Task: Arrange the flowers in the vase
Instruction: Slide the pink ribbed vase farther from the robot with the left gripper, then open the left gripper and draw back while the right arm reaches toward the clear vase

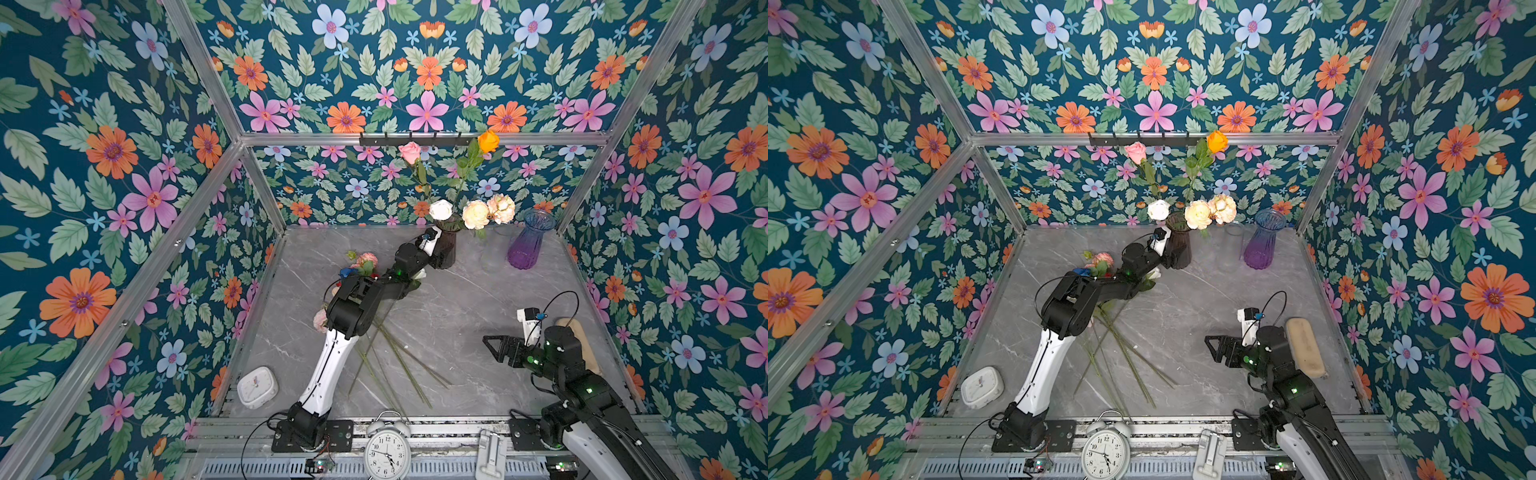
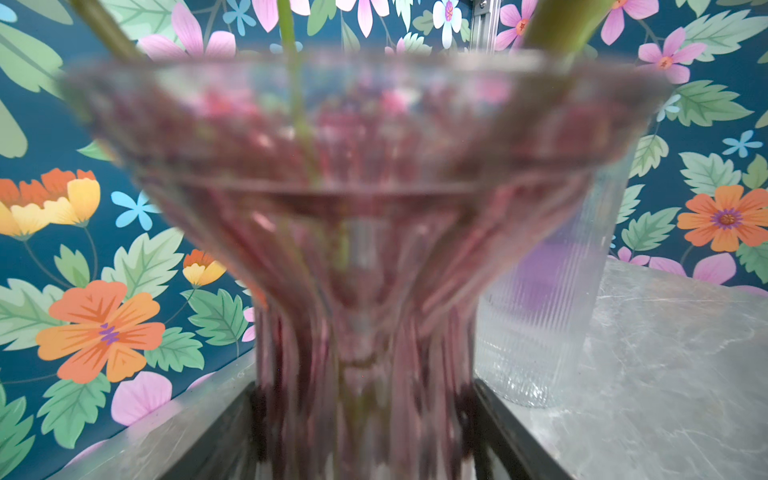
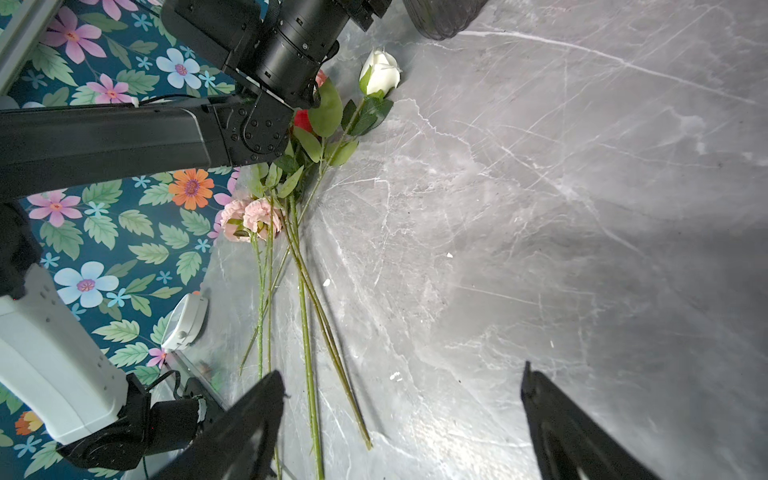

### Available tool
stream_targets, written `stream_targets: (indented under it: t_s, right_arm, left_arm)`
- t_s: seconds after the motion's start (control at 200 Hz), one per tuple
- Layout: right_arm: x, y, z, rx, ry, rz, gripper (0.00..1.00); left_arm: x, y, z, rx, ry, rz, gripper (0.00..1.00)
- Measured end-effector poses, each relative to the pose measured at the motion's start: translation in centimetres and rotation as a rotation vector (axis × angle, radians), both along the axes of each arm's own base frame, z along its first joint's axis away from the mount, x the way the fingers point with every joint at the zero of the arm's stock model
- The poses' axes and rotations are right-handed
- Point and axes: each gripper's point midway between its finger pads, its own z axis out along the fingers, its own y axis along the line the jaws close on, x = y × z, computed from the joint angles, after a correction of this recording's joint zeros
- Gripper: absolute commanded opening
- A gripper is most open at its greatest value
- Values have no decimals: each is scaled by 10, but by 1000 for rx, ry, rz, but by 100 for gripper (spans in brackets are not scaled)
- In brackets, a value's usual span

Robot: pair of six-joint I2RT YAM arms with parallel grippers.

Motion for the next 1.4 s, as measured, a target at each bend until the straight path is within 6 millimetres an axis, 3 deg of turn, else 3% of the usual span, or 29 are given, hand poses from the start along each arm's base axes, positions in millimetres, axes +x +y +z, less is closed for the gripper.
stream_targets:
  t_s: [0.62,0.826,0.976,1.081,1.276,1.401]
  right_arm:
    - [-4,2,4,8,49,11,90]
    - [-3,3,5,8,53,10,90]
    - [-3,3,2,5,68,9,90]
    - [-2,3,1,5,77,7,90]
    - [1,4,2,11,79,3,90]
    - [6,7,1,27,105,-1,90]
  left_arm:
    - [33,3,0,-52,-3,-19,72]
    - [37,6,-6,-42,26,-23,92]
    - [31,7,-26,-23,80,-33,97]
    - [27,9,-30,-19,96,-33,100]
    - [5,19,-25,-28,109,-35,100]
    - [-21,30,-7,-46,92,-25,100]
